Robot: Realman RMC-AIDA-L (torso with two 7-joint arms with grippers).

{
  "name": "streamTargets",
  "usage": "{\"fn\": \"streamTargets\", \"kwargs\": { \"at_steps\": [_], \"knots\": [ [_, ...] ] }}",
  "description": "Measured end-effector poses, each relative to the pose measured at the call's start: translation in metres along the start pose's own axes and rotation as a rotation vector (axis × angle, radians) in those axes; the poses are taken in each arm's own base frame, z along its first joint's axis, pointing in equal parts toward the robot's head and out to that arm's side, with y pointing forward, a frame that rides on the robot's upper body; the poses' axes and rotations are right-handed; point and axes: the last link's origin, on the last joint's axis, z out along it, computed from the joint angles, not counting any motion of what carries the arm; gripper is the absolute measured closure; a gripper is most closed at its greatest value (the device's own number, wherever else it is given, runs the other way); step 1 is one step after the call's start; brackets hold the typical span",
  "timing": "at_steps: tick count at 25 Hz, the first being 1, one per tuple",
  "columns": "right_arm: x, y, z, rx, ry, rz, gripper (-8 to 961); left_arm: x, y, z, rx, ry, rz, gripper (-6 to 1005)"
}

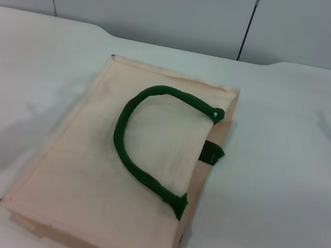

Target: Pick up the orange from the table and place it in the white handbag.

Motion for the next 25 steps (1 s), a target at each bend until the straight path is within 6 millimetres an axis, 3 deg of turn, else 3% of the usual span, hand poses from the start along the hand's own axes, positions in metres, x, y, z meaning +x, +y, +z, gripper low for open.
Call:
{"fn": "streamTargets", "kwargs": {
  "at_steps": [5,10,25],
  "knots": [
    [0.010,-0.002,-0.002,0.127,-0.024,-0.025,62,-0.032,-0.007,-0.003,0.202,0.033,-0.058,216],
    [0.016,-0.001,-0.005,0.217,-0.053,-0.034,62,-0.051,-0.004,-0.003,0.297,0.043,-0.072,216],
    [0.016,0.002,-0.005,0.215,-0.063,-0.020,62,-0.053,-0.003,-0.003,0.303,0.050,-0.088,215]
  ]
}}
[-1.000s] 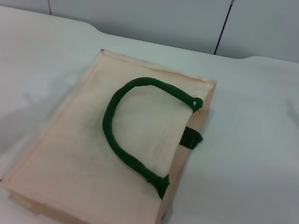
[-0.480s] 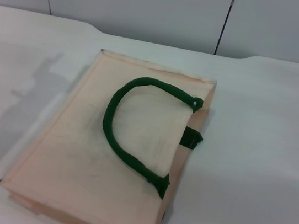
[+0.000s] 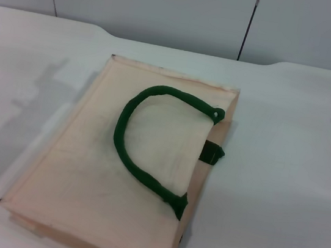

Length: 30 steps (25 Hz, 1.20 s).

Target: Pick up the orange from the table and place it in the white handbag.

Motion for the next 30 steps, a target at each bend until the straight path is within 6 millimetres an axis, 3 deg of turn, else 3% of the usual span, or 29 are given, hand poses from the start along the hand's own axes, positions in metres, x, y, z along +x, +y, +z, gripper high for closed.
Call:
{"fn": "streamTargets", "kwargs": {
  "at_steps": [30],
  "knots": [
    [0.0004,-0.0034,-0.0019,0.023,-0.005,0.015,62,0.0018,-0.0051,-0.0047,0.030,0.017,-0.007,216]
  ]
}}
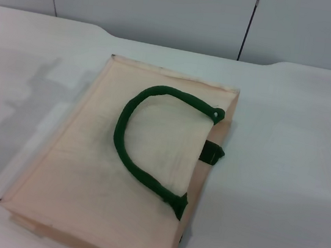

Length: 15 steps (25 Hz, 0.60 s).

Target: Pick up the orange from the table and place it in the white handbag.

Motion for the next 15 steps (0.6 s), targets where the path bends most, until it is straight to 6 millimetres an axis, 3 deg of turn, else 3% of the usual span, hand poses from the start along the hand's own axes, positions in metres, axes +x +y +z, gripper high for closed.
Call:
{"fn": "streamTargets", "kwargs": {
  "at_steps": [15],
  "knots": [
    [0.0001,-0.0009,0.0000,0.002,0.003,-0.001,62,0.0000,0.0000,0.0000,0.000,0.000,0.000,216]
  ]
}}
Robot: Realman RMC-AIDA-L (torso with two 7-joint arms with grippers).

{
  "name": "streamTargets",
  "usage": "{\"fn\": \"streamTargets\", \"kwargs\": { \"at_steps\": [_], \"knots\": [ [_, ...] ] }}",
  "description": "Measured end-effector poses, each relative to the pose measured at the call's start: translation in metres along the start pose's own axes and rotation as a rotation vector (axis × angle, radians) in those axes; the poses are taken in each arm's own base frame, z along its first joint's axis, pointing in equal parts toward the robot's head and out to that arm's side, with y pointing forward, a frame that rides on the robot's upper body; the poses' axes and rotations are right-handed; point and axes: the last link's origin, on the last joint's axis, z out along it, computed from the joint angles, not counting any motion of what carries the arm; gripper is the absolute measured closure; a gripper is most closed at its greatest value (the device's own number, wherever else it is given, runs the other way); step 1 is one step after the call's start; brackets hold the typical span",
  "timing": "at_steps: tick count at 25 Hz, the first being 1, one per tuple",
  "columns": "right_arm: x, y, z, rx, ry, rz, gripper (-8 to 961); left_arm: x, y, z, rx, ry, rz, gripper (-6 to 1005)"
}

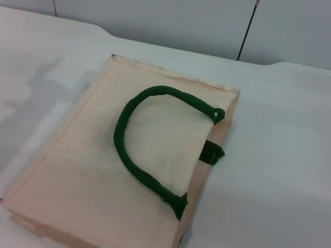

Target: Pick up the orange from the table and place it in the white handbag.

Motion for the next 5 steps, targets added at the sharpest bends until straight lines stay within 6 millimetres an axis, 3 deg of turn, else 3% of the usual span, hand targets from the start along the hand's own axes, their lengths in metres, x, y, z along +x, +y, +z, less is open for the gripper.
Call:
{"fn": "streamTargets", "kwargs": {
  "at_steps": [5],
  "knots": [
    [0.0003,-0.0002,-0.0002,0.001,0.002,0.000,62,0.0000,0.0000,0.0000,0.000,0.000,0.000,216]
  ]
}}
